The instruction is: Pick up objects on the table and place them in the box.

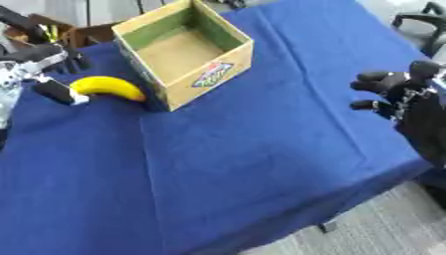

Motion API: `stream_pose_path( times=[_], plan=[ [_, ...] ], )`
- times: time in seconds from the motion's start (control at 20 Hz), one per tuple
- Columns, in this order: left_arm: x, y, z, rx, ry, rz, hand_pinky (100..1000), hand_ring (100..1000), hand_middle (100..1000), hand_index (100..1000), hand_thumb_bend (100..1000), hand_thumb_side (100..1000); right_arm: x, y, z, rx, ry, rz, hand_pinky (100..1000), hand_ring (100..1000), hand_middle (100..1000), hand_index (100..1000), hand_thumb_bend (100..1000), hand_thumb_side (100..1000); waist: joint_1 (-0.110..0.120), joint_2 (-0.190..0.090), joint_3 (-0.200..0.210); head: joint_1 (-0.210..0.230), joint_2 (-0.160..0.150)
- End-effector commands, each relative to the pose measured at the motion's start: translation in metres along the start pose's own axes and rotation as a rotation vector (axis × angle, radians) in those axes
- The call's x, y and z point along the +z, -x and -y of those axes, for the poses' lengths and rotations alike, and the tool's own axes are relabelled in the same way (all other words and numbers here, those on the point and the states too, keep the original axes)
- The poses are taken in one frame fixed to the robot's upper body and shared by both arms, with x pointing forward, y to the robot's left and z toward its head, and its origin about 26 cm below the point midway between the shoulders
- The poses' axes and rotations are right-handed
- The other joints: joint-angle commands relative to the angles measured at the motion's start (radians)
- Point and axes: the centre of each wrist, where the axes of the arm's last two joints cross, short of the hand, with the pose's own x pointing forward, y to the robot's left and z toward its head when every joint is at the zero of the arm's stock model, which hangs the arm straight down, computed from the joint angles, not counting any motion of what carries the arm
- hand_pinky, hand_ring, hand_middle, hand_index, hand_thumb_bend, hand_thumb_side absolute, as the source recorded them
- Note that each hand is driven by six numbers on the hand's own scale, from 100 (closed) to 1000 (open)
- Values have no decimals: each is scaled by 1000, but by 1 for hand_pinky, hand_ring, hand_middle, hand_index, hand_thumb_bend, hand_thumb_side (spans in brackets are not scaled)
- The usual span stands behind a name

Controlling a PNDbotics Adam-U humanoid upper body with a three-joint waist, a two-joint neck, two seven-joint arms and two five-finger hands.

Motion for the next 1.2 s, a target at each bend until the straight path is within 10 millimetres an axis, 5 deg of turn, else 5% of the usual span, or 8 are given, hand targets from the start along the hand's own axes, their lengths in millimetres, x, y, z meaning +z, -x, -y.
stream_pose_path(
  times=[0.05, 1.2],
  plan=[
    [3, 3, -15, -18, -37, -6, 704, 710, 692, 788, 473, 249, -2, -10, 0, 22, -22, 21, 740, 859, 756, 598, 100, 770, -4, -12, -5, 3, -10],
    [2, 5, -2, -16, -31, -18, 594, 576, 601, 731, 411, 209, -5, -9, -2, 29, -28, 20, 741, 859, 757, 598, 100, 771, 10, 15, -21, -6, -11]
  ],
)
